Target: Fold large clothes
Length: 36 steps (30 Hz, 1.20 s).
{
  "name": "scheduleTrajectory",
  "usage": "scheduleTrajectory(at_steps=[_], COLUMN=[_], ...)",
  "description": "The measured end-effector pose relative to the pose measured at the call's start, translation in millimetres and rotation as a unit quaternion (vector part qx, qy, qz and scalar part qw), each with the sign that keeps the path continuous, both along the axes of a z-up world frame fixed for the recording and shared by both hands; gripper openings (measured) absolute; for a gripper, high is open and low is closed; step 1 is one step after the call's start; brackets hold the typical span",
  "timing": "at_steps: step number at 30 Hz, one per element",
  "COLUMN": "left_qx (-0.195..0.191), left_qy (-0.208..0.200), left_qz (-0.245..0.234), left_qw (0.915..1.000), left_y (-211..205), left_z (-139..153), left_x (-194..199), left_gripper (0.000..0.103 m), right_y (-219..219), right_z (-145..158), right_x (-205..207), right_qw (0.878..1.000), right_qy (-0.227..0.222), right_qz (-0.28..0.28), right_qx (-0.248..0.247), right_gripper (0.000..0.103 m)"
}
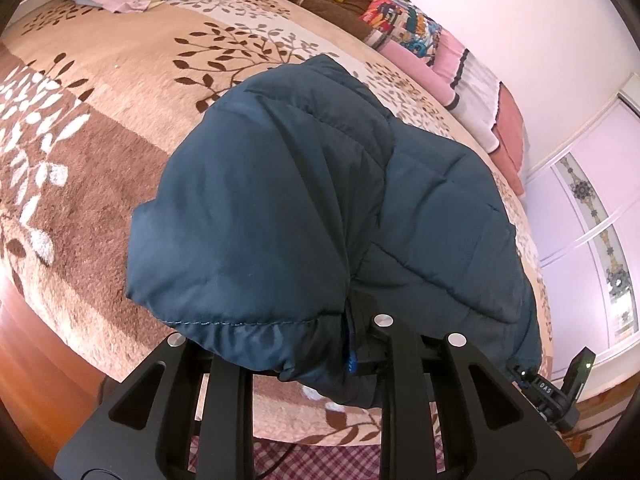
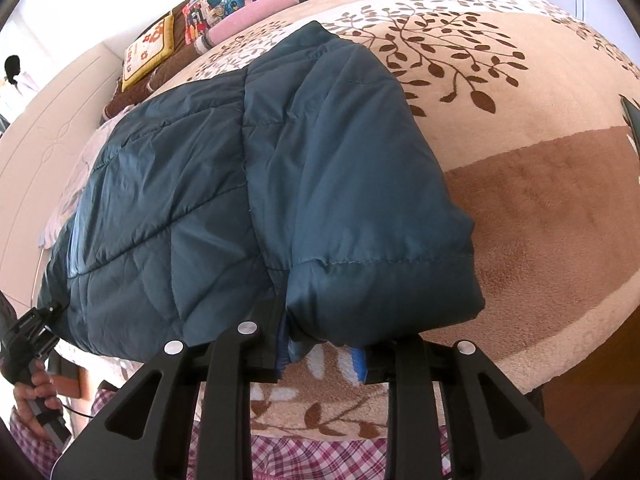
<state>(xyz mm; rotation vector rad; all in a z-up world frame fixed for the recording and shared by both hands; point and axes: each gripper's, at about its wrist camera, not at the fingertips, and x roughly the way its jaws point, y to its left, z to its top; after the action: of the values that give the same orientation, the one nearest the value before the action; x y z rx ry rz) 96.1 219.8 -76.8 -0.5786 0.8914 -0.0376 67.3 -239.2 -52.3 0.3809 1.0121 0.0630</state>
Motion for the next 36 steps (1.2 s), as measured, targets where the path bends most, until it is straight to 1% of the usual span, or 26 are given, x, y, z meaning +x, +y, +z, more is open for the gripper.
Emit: scheduleTrajectory(at_steps=[6,7,9,11,13,16,22,26,29,33,36], left_qx=[-0.001,-0.001,-0.001,-0.005,-0.01,-0.019,-0.008,-0.01,-0.009,-0.008,-0.008], left_qy=[0.007,0.009,0.016,0.024,0.033,0.04,0.043,0.049,0.054,0.057,0.059], left_qz=[0.007,0.008,0.013,0.016,0.021,0.027,0.028,0.032,0.033,0.033,0.041], left_qw=[0.9999,0.9999,0.9998,0.9996,0.9992,0.9987,0.9987,0.9982,0.998,0.9978,0.9973], left_y=[0,0,2,3,6,11,9,10,11,13,18], left_z=[-2,-2,-3,-4,-6,-7,-7,-8,-9,-10,-12], left_x=[-1,-1,-2,-2,-3,-7,-12,-12,-14,-19,-25], left_gripper=[0.026,0.03,0.033,0.038,0.049,0.055,0.057,0.059,0.062,0.067,0.07], right_y=[-3,-4,-5,-6,-7,-10,-12,-12,-13,-16,-20], right_z=[-3,-3,-4,-4,-5,-5,-6,-6,-6,-5,-6], right_x=[0,0,1,1,1,2,-1,-3,-6,-10,-15], right_qw=[1.0,1.0,1.0,1.0,1.0,0.999,0.999,0.999,0.999,0.999,0.999], right_qy=[0.003,0.003,0.005,0.007,0.009,0.014,0.021,0.025,0.028,0.03,0.033], right_qz=[-0.002,-0.002,-0.002,-0.004,-0.007,-0.012,-0.018,-0.02,-0.019,-0.018,-0.021], right_qx=[0.01,0.011,0.013,0.017,0.023,0.028,0.03,0.029,0.026,0.029,0.032], right_gripper=[0.028,0.029,0.03,0.032,0.032,0.036,0.042,0.046,0.049,0.05,0.054])
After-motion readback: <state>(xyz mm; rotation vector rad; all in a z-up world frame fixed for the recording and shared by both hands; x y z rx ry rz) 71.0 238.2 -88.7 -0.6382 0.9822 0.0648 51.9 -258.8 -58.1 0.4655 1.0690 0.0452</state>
